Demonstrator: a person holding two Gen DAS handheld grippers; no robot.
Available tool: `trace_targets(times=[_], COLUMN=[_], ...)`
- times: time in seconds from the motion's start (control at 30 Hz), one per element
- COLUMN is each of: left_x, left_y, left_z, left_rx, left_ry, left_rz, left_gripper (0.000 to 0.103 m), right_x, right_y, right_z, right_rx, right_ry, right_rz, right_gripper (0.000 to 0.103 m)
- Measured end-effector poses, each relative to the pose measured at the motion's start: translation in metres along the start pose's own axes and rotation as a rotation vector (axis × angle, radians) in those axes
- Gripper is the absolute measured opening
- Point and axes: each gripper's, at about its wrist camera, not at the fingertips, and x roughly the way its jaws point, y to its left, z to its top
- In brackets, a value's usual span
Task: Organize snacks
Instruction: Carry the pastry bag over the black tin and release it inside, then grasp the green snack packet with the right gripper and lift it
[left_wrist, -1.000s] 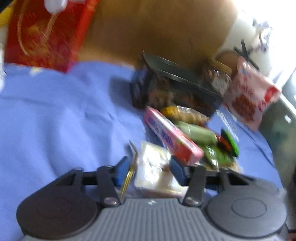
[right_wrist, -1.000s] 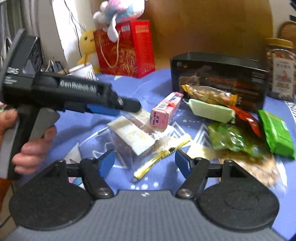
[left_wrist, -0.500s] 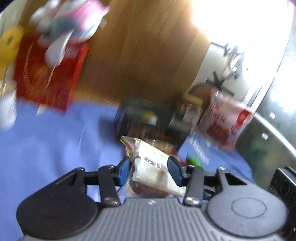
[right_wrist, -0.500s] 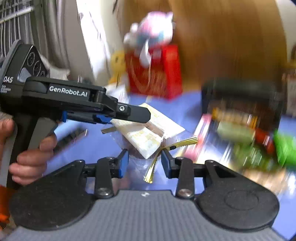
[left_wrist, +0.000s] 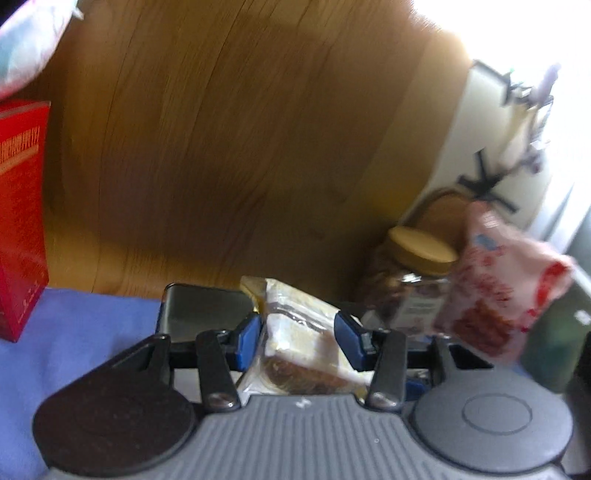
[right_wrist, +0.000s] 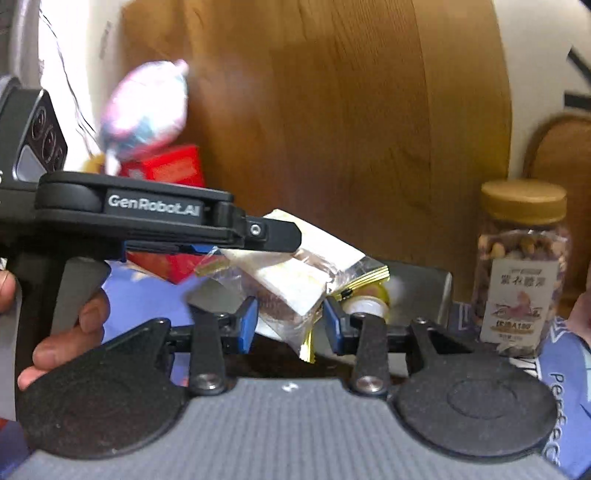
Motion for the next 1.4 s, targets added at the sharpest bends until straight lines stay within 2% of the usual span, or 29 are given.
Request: trace_targets(times=[0.07,0.13,0.2,0.3,0.43,0.53,0.6,0.67,0.77,0.8,0.87,0.93,1.03,1.13,1.17,1.27,1.4], left_x=[0.004,-0.006,-0.026,-0.053,-0.055,-0.035,-0.017,-0.008,-0.02,-0.029,-0.044,-0.064,-0.085,-0.104,-0.113,-0.144,-0.159], left_y=[0.002,0.004,0.004,0.003,-0.009,-0.018,-0.02,-0.017,-0.009,-0.006,-0.007,-0.008,-0.01,-0.005,-0.003,0.005,-0.006], left_z=[-0.004,-0.007,-0.012,-0.021,-0.05,-0.068,-0.079,-0.091,-0.095,-0.095,-0.099,-0.112,-0.124,-0.12,-0.119,-0.116,-0.118], left_rx=[-0.005,-0.003,0.002,0.009,0.072,0.119,0.15,0.137,0.08,0.057,0.057,0.076,0.102,0.047,0.029,-0.025,-0.043], left_ry=[0.014,0.002,-0.034,-0.062,-0.004,0.047,0.104,0.16,0.166,0.17,0.169,0.16,0.15,0.145,0.123,0.05,0.057], left_rz=[0.03,0.012,0.006,-0.044,-0.06,-0.008,0.021,0.039,0.026,0.016,0.004,0.012,0.018,-0.011,-0.018,-0.04,-0.127], left_gripper=[0.045,0.048,0.048,0.048,0.048,0.048,0.049,0.051,0.051,0.05,0.05,0.049,0.05,0.05,0.05,0.05,0.05], right_x=[0.014,0.015,0.002,-0.033,-0.064,-0.06,-0.053,-0.039,-0.025,-0.024,-0.026,-0.029,-0.039,-0.054,-0.061,-0.1,-0.142], right_y=[-0.003,-0.005,-0.01,-0.031,-0.067,-0.083,-0.083,-0.075,-0.064,-0.055,-0.039,-0.029,-0.004,0.006,0.007,0.011,0.01], right_z=[-0.003,-0.005,-0.008,-0.015,-0.046,-0.068,-0.076,-0.082,-0.094,-0.095,-0.094,-0.098,-0.106,-0.111,-0.109,-0.109,-0.127], right_rx=[-0.019,-0.025,-0.011,0.075,0.257,0.37,0.414,0.426,0.475,0.459,0.438,0.448,0.369,0.341,0.334,0.328,0.372], right_ry=[0.013,0.01,-0.024,-0.09,-0.081,-0.018,0.007,0.037,0.051,0.05,0.055,0.074,0.072,0.074,0.062,-0.046,-0.128], right_rz=[-0.011,-0.004,-0.002,0.015,-0.019,-0.051,-0.037,-0.027,0.046,0.047,0.061,0.125,0.135,0.152,0.145,0.097,0.022], right_gripper=[0.048,0.049,0.049,0.049,0.048,0.048,0.048,0.048,0.049,0.049,0.048,0.048,0.048,0.048,0.048,0.048,0.05])
